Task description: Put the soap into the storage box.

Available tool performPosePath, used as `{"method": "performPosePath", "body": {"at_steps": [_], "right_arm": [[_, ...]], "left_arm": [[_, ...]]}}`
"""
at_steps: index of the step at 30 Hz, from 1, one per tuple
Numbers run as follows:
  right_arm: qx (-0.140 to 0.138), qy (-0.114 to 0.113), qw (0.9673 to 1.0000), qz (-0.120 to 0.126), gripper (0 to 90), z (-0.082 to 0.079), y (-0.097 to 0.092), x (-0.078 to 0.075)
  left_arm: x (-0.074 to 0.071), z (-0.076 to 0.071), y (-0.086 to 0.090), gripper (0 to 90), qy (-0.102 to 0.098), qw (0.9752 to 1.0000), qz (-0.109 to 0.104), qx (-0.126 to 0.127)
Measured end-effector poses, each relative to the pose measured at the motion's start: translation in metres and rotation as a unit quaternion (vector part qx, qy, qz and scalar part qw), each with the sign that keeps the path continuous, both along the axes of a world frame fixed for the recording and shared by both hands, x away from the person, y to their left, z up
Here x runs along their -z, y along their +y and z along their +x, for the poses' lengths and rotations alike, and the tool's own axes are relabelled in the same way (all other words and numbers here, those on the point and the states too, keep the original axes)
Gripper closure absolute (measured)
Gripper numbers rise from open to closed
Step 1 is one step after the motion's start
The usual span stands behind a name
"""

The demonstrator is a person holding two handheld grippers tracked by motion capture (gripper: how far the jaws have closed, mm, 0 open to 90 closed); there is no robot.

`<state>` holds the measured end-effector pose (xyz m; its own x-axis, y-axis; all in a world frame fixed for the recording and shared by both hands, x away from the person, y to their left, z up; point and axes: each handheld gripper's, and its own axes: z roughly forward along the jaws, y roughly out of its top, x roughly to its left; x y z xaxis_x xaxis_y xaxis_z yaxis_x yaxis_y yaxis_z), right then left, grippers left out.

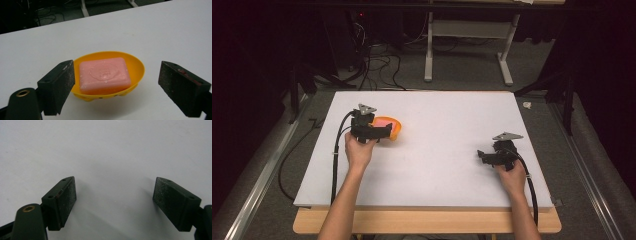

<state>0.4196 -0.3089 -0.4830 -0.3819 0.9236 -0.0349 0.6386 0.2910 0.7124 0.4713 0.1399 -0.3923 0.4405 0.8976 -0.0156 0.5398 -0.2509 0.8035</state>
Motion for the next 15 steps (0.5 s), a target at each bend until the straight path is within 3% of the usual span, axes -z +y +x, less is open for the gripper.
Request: {"method": "performPosePath", "body": {"at_steps": [15], "right_arm": [[0.0,0.0,1.0,0.0,19.4,0.0,0.0,0.0]], "left_arm": [[-0.002,-0.023,0.003,15.2,-0.009,0.9996,-0.014,0.024]]}}
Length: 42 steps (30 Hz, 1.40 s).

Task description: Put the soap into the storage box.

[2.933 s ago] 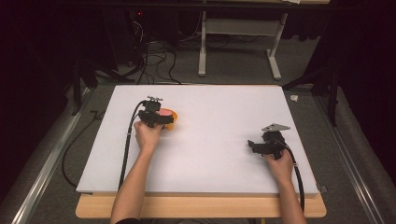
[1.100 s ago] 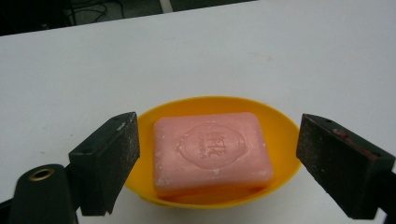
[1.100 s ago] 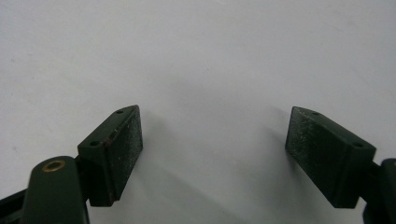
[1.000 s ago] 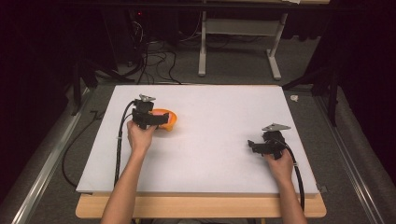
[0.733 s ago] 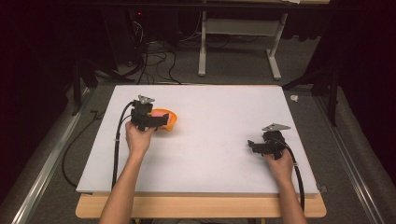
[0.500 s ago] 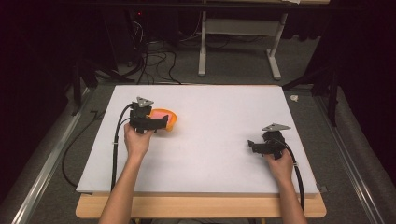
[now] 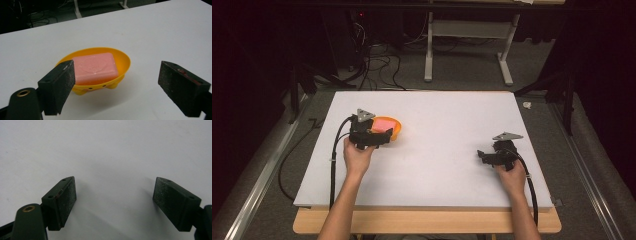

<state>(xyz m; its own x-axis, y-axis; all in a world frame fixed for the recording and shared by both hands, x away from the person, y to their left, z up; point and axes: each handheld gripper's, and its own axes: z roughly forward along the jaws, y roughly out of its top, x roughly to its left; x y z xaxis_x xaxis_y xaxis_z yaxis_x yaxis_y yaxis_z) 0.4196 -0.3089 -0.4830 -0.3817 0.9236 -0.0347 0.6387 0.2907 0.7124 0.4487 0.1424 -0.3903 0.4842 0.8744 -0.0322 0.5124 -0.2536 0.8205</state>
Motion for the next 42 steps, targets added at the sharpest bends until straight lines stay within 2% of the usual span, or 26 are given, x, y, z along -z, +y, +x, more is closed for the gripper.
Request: {"method": "performPosePath", "body": {"at_steps": [17,22,33,35,42], "right_arm": [[0.001,0.0,1.0,0.0,19.4,0.0,0.0,0.0],[0.0,0.0,1.0,0.0,19.4,0.0,0.0,0.0],[0.0,0.0,1.0,0.0,19.4,0.0,0.0,0.0],[0.0,0.0,1.0,0.0,19.4,0.0,0.0,0.0],[0.0,0.0,1.0,0.0,19.4,0.0,0.0,0.0]], "left_arm": [[0.005,-0.02,-0.003,15.2,-0.003,0.9997,-0.014,0.019],[0.008,-0.021,-0.008,15.3,0.003,0.9995,-0.008,0.031],[0.013,-0.027,-0.017,15.3,0.007,0.9987,-0.021,0.047],[0.014,-0.028,-0.018,15.2,0.008,0.9986,-0.017,0.05],[0.014,-0.033,-0.022,15.3,0.006,0.9978,-0.032,0.059]]}}
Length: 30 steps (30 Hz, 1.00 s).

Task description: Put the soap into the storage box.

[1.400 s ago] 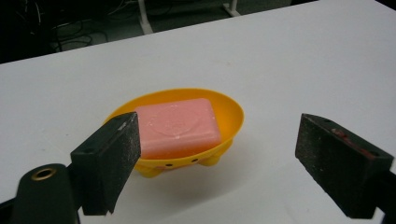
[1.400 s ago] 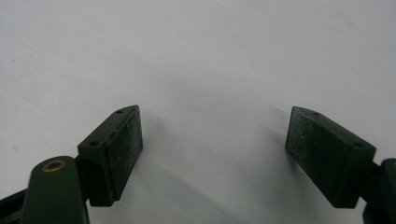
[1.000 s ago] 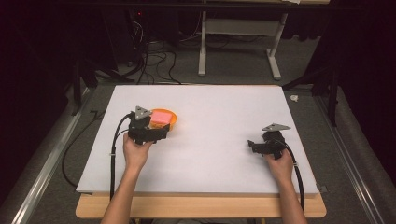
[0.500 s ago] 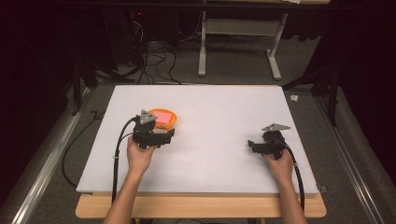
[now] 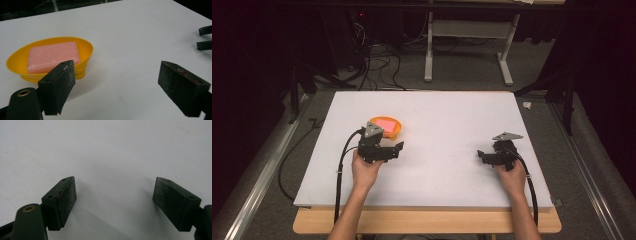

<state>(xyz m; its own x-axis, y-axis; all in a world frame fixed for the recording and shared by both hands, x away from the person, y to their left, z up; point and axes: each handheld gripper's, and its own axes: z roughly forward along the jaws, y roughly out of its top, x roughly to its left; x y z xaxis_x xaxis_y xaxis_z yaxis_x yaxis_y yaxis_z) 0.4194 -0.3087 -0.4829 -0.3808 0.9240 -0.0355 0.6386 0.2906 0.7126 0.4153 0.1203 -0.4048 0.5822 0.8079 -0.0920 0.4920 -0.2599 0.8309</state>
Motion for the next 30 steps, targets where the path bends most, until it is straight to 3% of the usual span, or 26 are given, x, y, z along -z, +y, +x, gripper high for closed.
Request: {"method": "performPosePath", "body": {"at_steps": [18,30], "right_arm": [[0.001,-0.001,1.0,-0.001,19.4,0.0,0.0,0.0],[0.0,-0.001,1.0,-0.001,19.4,0.0,0.0,0.0]], "left_arm": [[0.01,-0.007,-0.017,15.4,0.014,0.9997,-0.001,0.022],[0.019,-0.005,-0.026,15.6,0.042,0.9987,0.0,0.028]]}}
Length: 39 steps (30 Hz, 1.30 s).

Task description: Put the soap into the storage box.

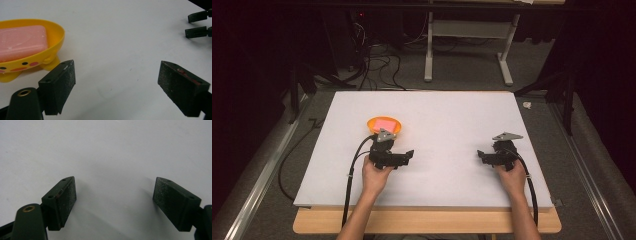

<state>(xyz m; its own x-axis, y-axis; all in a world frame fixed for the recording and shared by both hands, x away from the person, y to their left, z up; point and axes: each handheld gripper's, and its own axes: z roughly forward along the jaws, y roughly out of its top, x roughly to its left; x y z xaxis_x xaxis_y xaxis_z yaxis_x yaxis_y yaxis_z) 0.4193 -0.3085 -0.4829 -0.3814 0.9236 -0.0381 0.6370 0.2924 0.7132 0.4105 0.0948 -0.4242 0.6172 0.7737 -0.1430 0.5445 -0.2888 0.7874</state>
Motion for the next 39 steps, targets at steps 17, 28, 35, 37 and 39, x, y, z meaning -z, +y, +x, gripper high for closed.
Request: {"method": "performPosePath", "body": {"at_steps": [17,28,35,37,39], "right_arm": [[0.0,-0.001,1.0,-0.001,19.4,0.0,0.0,0.0],[0.001,-0.001,1.0,-0.002,19.5,0.0,0.0,0.0],[0.001,-0.001,1.0,-0.001,19.5,0.0,0.0,0.0],[0.001,-0.001,1.0,-0.002,19.5,0.0,0.0,0.0],[0.0,-0.002,1.0,-0.003,19.5,0.0,0.0,0.0]], "left_arm": [[0.019,0.005,-0.015,15.6,0.024,0.9995,0.012,0.019],[0.033,0.012,-0.019,15.7,0.032,0.9992,0.021,0.014],[0.04,0.015,-0.018,15.8,0.03,0.9992,0.025,0.006],[0.042,0.016,-0.019,15.8,0.025,0.9992,0.029,0.002],[0.045,0.016,-0.02,15.8,0.024,0.9992,0.032,0.002]]}}
